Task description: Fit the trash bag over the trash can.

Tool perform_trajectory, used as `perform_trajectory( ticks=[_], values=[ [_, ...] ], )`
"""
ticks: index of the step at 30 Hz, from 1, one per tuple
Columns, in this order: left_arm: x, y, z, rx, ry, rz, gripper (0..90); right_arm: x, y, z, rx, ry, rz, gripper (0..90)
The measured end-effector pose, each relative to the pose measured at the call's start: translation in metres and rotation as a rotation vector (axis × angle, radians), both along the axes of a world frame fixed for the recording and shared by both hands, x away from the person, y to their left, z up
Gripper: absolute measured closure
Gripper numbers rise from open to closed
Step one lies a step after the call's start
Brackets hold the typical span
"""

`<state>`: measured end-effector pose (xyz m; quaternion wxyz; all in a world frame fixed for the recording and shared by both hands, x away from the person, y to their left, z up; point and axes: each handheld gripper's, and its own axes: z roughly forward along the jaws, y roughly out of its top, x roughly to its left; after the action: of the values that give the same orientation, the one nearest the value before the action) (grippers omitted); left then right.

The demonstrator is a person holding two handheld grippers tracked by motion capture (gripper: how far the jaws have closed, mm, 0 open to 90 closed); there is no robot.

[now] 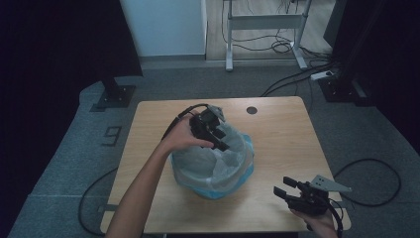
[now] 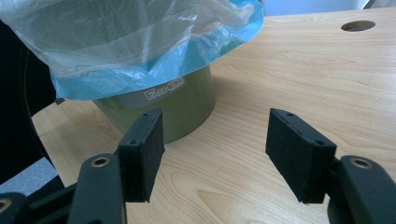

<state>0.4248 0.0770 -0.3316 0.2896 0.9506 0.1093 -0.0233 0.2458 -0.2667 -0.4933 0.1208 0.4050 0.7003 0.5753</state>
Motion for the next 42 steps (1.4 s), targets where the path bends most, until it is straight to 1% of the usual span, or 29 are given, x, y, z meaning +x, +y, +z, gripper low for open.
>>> perform_trajectory(
  ticks=[3,4,6,7,10,12,14,15,17,19,21,24,26,29,32,35,37,39,42],
  values=[
    [0.005,0.007,0.001,0.004,-0.007,0.043,44.4,0.000,0.000,0.000,0.000,-0.001,-0.002,36.4],
    [0.005,0.007,0.001,0.004,-0.007,0.043,43.8,0.001,0.000,0.000,0.000,-0.001,-0.002,36.4],
    [0.010,0.008,-0.003,0.029,-0.009,0.067,43.5,0.001,0.001,0.000,-0.001,-0.001,-0.001,36.4],
    [0.014,0.008,-0.008,0.044,0.000,0.077,42.0,0.001,0.001,0.000,-0.002,-0.001,0.000,36.4],
    [0.015,0.008,-0.013,0.055,0.003,0.078,40.9,0.001,0.001,0.000,-0.006,-0.001,-0.001,36.4],
    [0.011,0.008,-0.012,0.053,-0.016,0.074,40.0,0.001,0.001,-0.001,-0.005,-0.001,-0.002,36.4],
    [0.003,0.010,-0.006,0.026,-0.042,0.070,38.4,0.000,0.000,-0.001,-0.004,-0.001,-0.006,36.4],
    [-0.001,0.011,-0.003,0.015,-0.054,0.062,38.0,0.000,-0.001,-0.001,-0.003,0.000,-0.007,36.4],
    [-0.013,0.012,0.002,0.010,-0.075,0.041,38.0,0.000,-0.001,-0.001,-0.003,0.001,-0.008,36.4],
    [-0.024,0.011,0.003,0.009,-0.083,0.017,37.9,0.000,0.000,-0.001,-0.003,-0.001,-0.008,36.4],
    [-0.034,0.008,0.000,0.025,-0.091,-0.003,37.7,0.000,0.002,-0.001,-0.006,-0.002,-0.005,36.4],
    [-0.046,0.001,-0.008,0.061,-0.093,-0.036,37.4,0.000,0.004,-0.001,-0.009,-0.002,-0.001,36.4],
    [-0.051,-0.002,-0.013,0.072,-0.085,-0.054,37.1,0.000,0.005,-0.001,-0.010,0.000,0.003,36.4],
    [-0.056,-0.005,-0.019,0.097,-0.072,-0.069,37.1,0.001,0.007,-0.002,-0.015,-0.002,0.006,36.4],
    [-0.056,-0.008,-0.024,0.121,-0.056,-0.078,37.1,0.001,0.007,-0.003,-0.014,0.002,0.007,36.4],
    [-0.056,-0.011,-0.029,0.144,-0.050,-0.084,36.8,0.002,0.006,-0.003,-0.015,0.004,0.007,36.4],
    [-0.056,-0.012,-0.030,0.141,-0.050,-0.081,36.2,0.001,0.006,-0.003,-0.016,0.004,0.006,36.4],
    [-0.056,-0.009,-0.028,0.128,-0.059,-0.073,36.0,0.001,0.005,-0.003,-0.015,0.002,0.004,36.4],
    [-0.057,0.002,-0.019,0.071,-0.080,-0.045,35.3,0.001,0.004,-0.003,-0.014,0.001,0.002,36.4]
  ],
)
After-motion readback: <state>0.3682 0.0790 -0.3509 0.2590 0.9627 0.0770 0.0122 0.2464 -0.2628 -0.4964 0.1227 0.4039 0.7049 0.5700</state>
